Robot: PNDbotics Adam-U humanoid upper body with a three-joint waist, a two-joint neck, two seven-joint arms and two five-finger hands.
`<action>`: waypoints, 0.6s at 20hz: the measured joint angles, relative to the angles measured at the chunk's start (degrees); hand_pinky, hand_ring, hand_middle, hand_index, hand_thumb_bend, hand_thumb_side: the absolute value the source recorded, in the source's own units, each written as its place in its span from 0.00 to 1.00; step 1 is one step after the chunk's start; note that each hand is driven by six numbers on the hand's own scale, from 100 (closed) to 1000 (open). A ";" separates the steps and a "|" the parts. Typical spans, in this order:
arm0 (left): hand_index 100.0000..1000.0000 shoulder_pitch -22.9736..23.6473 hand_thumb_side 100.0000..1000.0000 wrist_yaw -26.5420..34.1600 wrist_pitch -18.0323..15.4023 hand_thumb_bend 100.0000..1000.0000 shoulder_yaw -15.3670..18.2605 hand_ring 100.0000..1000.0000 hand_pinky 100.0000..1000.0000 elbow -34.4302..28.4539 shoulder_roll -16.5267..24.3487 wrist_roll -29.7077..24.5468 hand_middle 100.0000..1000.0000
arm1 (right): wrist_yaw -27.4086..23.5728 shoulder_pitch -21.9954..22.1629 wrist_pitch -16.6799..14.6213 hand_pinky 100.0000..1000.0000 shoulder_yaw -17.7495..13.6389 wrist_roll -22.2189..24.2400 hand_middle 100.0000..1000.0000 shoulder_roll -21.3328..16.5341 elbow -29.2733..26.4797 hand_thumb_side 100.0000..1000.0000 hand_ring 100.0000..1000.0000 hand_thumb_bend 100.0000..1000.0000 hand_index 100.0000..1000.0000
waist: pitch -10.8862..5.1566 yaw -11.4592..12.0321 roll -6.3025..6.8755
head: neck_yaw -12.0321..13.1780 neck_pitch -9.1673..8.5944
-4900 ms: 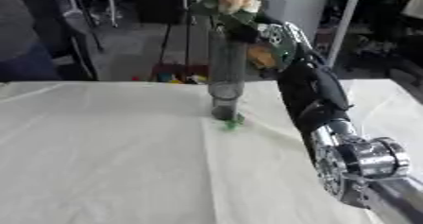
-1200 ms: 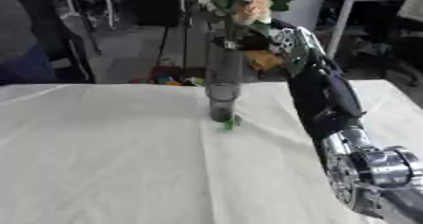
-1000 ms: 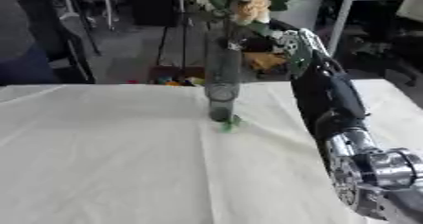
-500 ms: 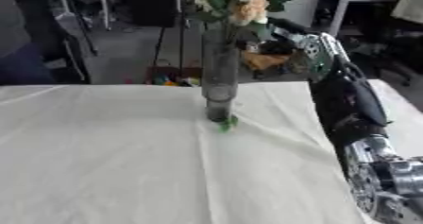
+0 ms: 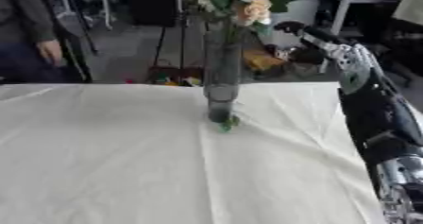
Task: Arrange flowers into the vase.
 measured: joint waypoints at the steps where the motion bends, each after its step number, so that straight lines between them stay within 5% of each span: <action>1: 0.64 0.01 0.65 0.00 -0.03 0.61 0.01 0.52 0.56 0.00 0.00 0.07 0.67 | -1.52 0.96 -0.22 1.00 -0.01 0.25 1.00 -0.44 -0.86 0.80 1.00 0.40 1.00 | 0.00 -0.10 -0.01 | 0.19 0.00; 12: 0.64 0.36 0.65 0.00 -0.20 0.63 0.09 0.54 0.56 -0.21 -0.06 1.24 0.68 | -19.45 13.59 -0.66 1.00 -1.66 2.75 0.92 -3.46 -13.10 0.66 1.00 0.21 0.97 | 0.79 -1.99 -0.22 | 1.95 0.07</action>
